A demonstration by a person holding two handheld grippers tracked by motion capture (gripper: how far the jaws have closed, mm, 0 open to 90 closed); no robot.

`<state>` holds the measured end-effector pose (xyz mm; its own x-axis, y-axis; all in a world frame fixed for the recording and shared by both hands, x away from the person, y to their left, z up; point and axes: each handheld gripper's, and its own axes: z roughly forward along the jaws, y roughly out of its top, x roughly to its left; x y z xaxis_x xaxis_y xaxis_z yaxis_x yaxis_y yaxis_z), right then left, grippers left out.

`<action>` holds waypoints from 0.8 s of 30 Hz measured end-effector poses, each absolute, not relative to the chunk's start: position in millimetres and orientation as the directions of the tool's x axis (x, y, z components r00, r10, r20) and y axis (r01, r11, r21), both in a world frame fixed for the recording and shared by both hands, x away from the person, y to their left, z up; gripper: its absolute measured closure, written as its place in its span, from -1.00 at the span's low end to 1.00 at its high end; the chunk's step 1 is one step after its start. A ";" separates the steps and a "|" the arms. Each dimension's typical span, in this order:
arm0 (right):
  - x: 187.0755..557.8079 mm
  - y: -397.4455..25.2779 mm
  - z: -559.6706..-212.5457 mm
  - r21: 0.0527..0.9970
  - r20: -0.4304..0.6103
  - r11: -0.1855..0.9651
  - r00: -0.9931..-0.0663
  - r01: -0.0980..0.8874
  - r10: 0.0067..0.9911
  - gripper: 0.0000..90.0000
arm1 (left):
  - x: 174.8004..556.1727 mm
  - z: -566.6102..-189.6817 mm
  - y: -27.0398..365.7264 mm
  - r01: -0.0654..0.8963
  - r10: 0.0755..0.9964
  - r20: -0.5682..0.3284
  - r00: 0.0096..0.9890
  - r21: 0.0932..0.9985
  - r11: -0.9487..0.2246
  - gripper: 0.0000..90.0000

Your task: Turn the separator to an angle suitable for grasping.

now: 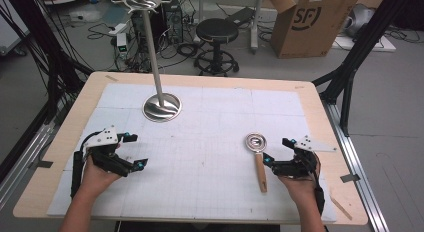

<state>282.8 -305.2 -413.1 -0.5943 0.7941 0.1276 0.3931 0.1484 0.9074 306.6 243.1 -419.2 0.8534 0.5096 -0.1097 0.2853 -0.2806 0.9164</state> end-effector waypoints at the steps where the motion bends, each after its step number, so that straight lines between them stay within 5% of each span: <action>1: 282.7 -304.8 -413.2 0.906 0.131 0.146 -0.592 0.396 0.795 -0.98 | 307.3 -419.3 243.4 0.286 0.512 -0.113 0.851 0.919 -0.273 -0.96; 24: 282.4 -286.6 -416.7 0.838 0.107 0.216 -0.539 0.501 0.836 -0.81 | 308.6 -416.0 244.1 0.274 0.515 -0.110 0.850 0.928 -0.254 -0.96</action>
<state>282.4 -286.6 -416.7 -0.5389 0.8356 0.1067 0.5010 0.2161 0.8381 308.6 244.1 -416.0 0.8500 0.5151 -0.1100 0.2739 -0.2538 0.9277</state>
